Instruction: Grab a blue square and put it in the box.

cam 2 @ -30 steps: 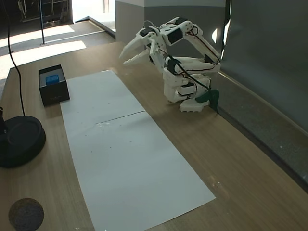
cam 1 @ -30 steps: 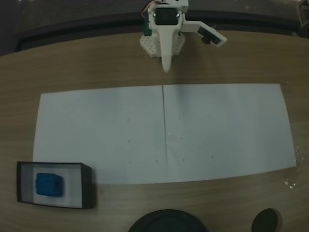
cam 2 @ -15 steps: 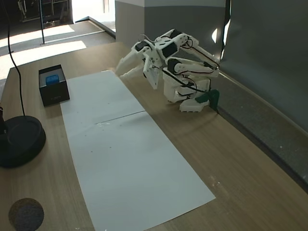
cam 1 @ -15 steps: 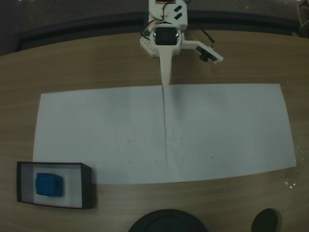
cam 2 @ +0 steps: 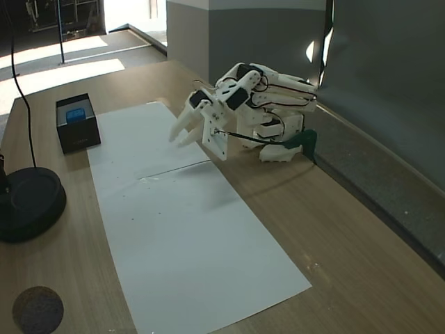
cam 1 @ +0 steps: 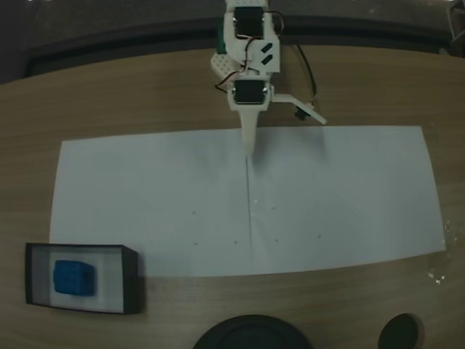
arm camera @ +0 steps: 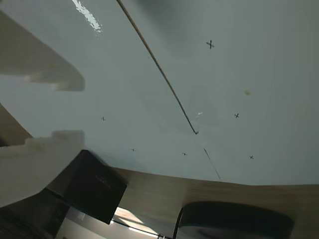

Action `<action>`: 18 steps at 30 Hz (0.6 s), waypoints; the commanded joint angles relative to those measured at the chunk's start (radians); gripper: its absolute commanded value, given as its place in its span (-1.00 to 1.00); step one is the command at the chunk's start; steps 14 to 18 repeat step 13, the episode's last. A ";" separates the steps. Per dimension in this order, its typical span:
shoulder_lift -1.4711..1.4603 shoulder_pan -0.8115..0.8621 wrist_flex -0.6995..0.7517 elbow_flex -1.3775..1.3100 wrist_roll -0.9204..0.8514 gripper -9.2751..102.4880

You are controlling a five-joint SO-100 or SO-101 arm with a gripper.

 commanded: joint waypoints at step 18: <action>0.021 -0.035 0.307 -0.107 0.003 -0.74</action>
